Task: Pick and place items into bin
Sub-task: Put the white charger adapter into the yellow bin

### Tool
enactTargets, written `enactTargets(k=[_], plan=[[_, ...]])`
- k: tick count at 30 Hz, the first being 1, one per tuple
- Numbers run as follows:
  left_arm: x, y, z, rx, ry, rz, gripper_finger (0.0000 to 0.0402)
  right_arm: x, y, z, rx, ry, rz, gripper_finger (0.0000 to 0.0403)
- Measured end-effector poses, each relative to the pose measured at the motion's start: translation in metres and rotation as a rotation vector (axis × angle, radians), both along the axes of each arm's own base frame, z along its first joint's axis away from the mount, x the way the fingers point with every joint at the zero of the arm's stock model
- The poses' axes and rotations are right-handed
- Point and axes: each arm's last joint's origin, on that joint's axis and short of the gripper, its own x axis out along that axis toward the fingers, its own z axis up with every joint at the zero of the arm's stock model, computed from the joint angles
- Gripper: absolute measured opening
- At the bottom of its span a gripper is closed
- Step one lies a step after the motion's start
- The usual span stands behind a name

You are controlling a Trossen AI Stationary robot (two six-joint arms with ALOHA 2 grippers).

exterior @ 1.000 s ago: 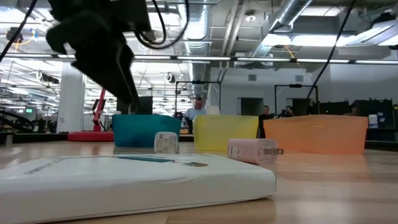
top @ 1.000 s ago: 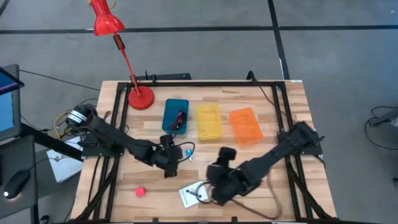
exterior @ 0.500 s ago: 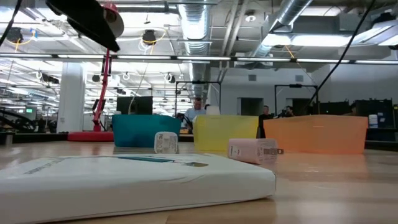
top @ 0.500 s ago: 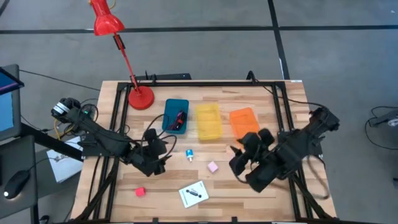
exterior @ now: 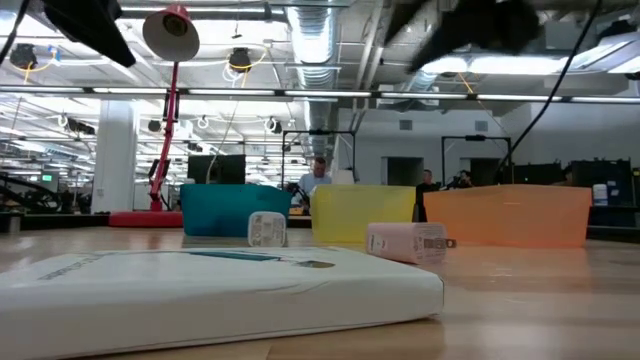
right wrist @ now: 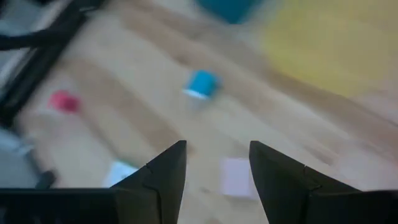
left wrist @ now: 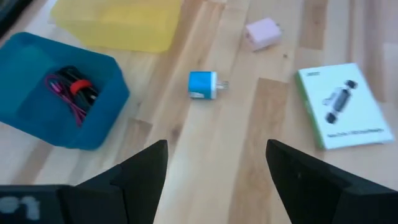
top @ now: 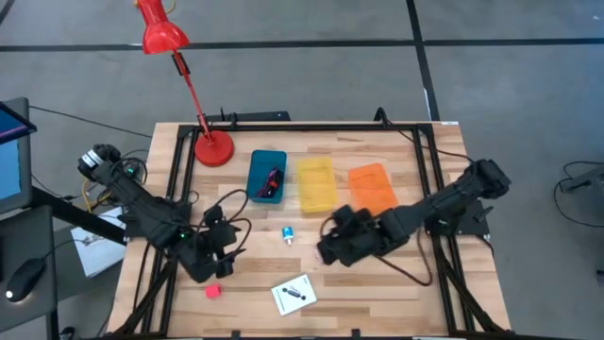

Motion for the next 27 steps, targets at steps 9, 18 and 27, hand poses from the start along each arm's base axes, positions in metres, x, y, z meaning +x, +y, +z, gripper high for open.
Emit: enactTargets(k=[9, 18, 27], plan=[[-0.014, -0.017, 0.000, -0.051, -0.015, -0.043, 0.0262, 0.047, 0.020, -0.033, -0.018, -0.087, 0.403, 0.0168], [-0.022, -0.025, 0.000, -0.090, -0.028, -0.048, 0.0262, 0.025, -0.002, -0.043, 0.048, 0.161, 0.116, 0.0168], [-0.022, -0.025, 0.001, -0.072, -0.066, -0.028, 0.0262, 0.022, -0.007, -0.055, 0.086, 0.282, 0.104, 0.0169]])
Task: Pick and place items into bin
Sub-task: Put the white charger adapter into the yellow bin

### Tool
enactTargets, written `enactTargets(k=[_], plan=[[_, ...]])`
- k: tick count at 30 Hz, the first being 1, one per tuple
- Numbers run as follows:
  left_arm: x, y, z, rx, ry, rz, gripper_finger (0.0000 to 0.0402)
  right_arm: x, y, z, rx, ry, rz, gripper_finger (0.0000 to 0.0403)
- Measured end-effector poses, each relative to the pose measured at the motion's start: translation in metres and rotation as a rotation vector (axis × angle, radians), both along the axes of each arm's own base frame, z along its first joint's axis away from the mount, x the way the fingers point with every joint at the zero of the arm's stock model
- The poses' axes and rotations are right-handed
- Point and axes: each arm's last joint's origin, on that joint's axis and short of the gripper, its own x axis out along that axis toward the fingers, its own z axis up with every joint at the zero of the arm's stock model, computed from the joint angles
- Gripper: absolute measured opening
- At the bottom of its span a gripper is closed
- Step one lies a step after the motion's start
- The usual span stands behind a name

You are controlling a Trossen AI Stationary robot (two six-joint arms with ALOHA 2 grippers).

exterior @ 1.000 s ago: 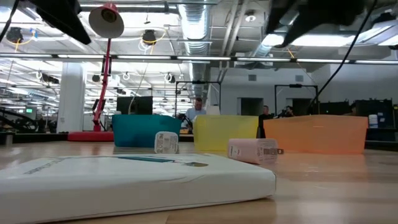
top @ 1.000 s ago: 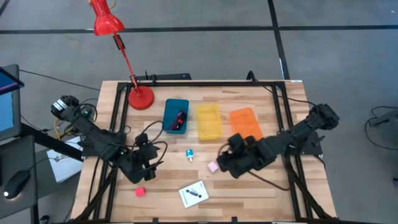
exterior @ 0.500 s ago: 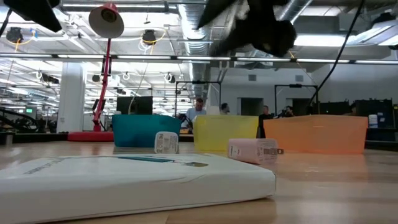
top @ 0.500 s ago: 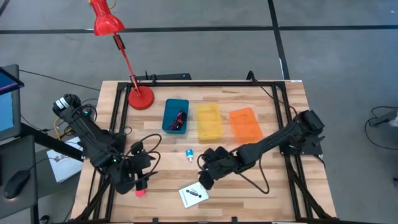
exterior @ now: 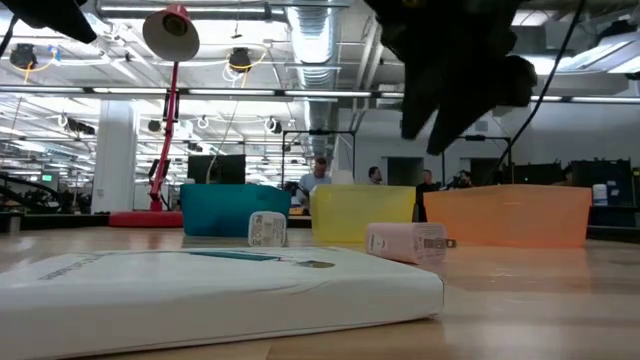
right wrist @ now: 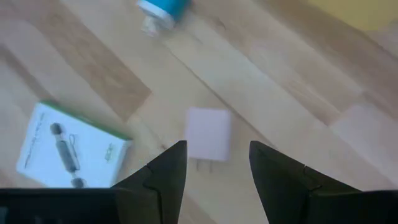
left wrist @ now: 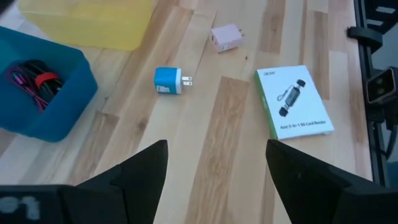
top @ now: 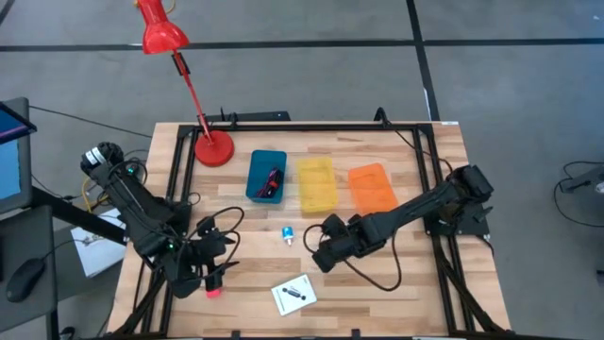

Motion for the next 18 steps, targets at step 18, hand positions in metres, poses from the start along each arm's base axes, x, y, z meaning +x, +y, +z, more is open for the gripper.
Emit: enactTargets(k=[18], plan=[[0.000, -0.002, 0.000, -0.020, 0.005, -0.017, 0.0262, 0.029, 0.006, -0.055, 0.110, 0.099, 0.148, 0.0169]])
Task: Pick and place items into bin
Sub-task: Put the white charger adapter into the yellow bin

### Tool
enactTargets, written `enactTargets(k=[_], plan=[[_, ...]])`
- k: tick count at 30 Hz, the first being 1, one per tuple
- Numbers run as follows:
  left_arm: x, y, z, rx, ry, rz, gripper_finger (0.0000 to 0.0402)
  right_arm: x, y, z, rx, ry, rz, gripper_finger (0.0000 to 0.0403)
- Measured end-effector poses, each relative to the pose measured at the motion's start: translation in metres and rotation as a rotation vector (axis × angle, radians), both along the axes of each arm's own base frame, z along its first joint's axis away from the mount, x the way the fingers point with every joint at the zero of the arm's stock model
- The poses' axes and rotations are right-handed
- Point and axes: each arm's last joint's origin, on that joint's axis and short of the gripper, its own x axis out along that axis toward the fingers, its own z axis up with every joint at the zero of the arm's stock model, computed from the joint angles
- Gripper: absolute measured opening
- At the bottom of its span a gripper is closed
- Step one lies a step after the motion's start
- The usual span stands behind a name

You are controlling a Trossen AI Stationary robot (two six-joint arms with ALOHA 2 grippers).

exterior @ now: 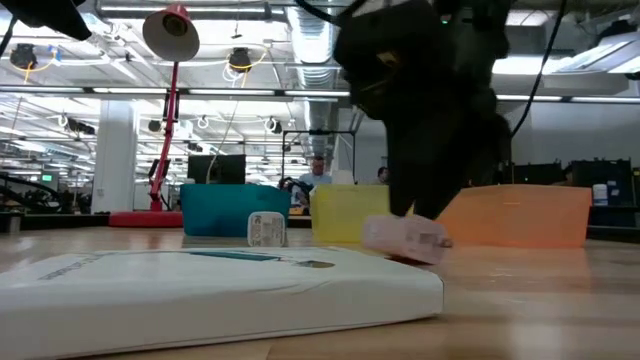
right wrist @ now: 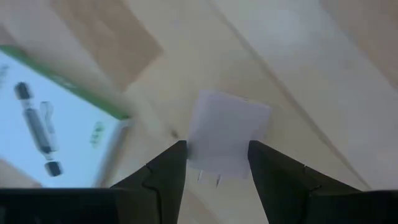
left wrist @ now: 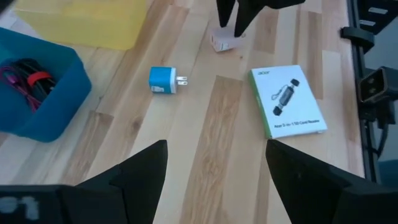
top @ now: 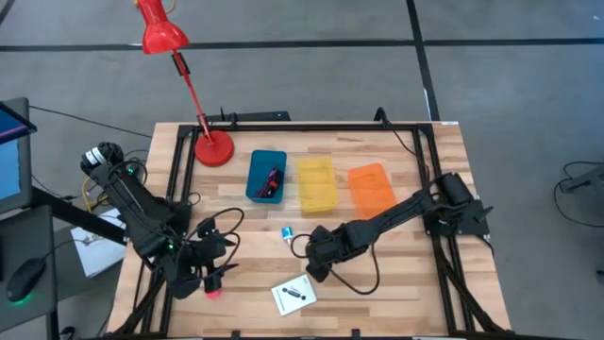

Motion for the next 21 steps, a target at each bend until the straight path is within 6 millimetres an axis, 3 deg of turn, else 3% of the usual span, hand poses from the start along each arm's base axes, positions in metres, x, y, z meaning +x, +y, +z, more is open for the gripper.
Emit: enactTargets(k=[4, 10, 21], plan=[[0.000, 0.000, 0.000, 0.020, 0.013, -0.034, 0.0262, 0.004, -0.003, 0.002, 0.005, 0.001, 0.064, 0.0169], [0.000, 0.000, 0.000, 0.027, 0.015, -0.042, 0.0262, 0.010, -0.015, 0.010, 0.005, -0.026, 0.023, 0.0169], [0.000, 0.000, 0.000, 0.054, 0.020, -0.069, 0.0262, 0.017, -0.032, -0.003, 0.129, 0.045, 0.074, 0.0169]])
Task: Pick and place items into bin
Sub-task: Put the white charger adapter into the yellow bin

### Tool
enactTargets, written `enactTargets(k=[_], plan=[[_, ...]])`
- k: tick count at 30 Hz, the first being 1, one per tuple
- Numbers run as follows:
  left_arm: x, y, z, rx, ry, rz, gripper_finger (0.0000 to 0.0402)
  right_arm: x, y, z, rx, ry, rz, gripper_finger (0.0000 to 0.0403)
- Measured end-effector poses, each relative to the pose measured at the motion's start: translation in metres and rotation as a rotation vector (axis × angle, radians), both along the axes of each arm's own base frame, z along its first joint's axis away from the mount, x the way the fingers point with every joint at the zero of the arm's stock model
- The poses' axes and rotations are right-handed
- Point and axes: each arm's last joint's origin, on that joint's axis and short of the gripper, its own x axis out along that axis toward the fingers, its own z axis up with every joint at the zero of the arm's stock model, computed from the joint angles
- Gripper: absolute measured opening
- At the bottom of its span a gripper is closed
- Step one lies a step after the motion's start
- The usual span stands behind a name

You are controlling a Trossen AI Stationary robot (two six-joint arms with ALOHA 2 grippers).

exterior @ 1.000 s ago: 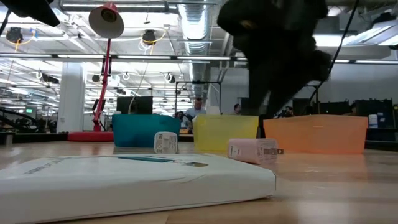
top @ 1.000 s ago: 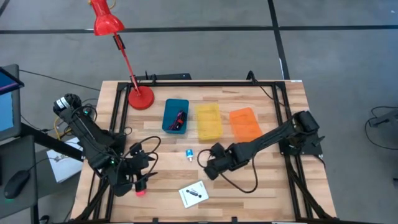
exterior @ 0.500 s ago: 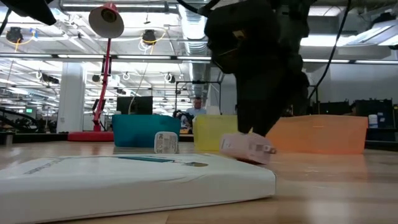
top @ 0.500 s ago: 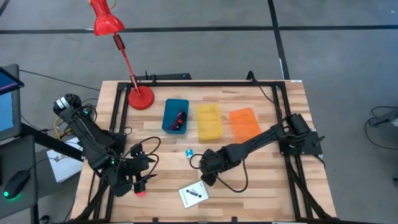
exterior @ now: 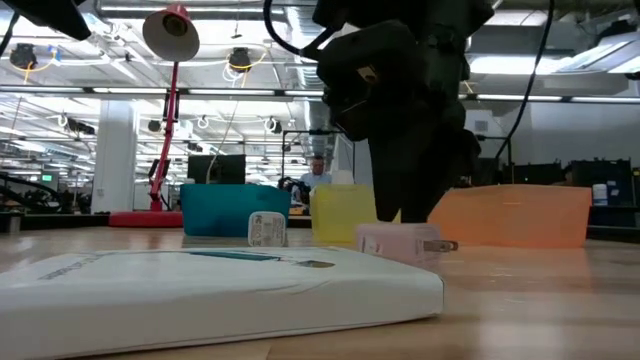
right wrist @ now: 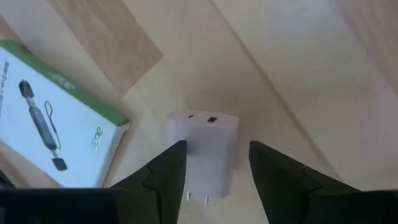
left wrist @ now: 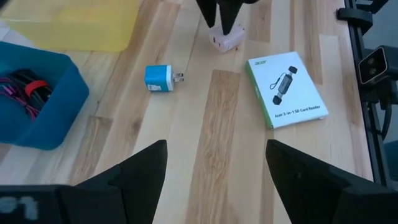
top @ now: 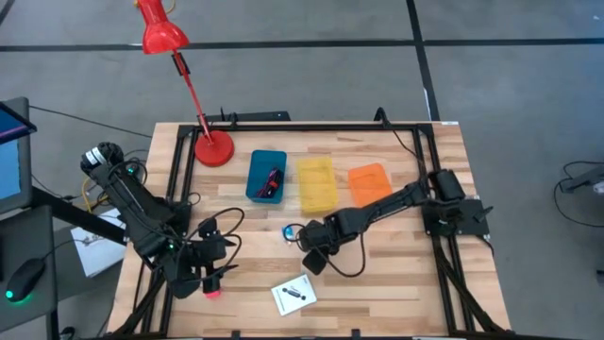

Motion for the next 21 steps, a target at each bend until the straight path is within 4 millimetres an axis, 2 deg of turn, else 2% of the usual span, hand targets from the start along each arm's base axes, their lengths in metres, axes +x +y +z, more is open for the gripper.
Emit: enactTargets(k=[8, 21], plan=[[0.000, 0.000, 0.000, 0.001, 0.000, 0.000, 0.0262, 0.003, -0.013, 0.000, 0.000, 0.004, -0.034, 0.0169], [0.000, -0.001, 0.000, -0.015, 0.019, -0.013, 0.0262, 0.002, -0.009, 0.000, 0.009, 0.008, -0.030, 0.0169]])
